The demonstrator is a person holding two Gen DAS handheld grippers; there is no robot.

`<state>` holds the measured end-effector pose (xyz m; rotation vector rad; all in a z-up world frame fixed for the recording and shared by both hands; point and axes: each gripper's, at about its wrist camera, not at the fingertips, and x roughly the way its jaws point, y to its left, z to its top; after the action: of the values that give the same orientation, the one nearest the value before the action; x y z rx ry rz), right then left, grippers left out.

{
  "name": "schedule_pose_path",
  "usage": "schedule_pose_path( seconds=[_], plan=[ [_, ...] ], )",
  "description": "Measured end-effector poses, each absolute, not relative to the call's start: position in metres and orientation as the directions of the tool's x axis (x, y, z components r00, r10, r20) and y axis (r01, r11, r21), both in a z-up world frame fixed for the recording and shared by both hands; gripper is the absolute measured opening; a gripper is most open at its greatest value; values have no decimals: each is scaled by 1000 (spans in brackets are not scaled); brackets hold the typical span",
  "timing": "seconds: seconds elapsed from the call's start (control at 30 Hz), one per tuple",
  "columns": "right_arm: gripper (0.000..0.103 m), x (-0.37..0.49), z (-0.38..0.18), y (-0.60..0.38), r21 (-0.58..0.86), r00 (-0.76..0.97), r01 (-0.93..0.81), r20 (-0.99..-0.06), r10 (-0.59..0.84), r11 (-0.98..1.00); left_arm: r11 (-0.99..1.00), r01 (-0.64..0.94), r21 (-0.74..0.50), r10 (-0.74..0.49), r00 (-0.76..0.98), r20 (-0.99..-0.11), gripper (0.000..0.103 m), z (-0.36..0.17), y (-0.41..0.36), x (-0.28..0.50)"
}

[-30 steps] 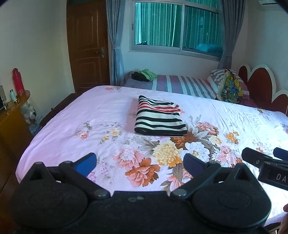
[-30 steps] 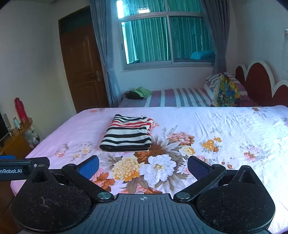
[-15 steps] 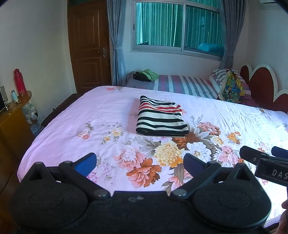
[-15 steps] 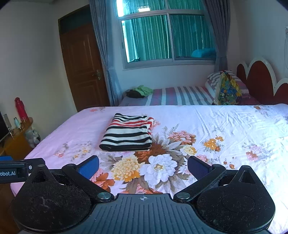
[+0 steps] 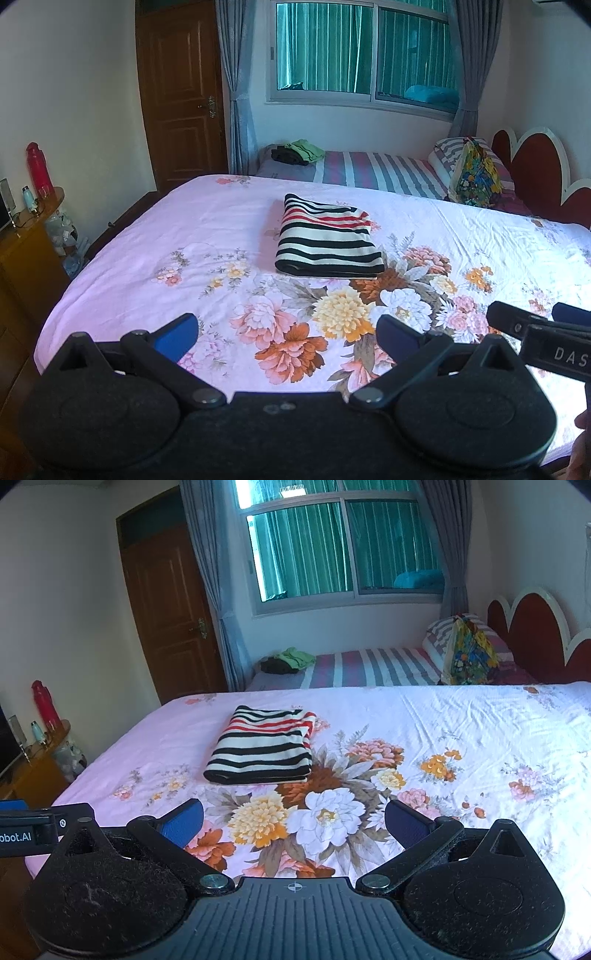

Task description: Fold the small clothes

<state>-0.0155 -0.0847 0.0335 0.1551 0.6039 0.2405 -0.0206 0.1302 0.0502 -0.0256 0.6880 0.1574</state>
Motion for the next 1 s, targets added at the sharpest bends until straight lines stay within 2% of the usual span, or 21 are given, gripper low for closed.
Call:
schedule_pose_path(
  seconds=[0.83, 1.0],
  plan=[
    [103, -8, 26, -88, 207, 788, -179, -555, 266, 962, 989, -141, 52, 141, 753, -643, 102, 47, 124, -12],
    [103, -4, 21, -89, 206, 782, -176, -565, 264, 963, 993, -117, 28, 107, 743, -661, 101, 41, 126, -3]
  ],
)
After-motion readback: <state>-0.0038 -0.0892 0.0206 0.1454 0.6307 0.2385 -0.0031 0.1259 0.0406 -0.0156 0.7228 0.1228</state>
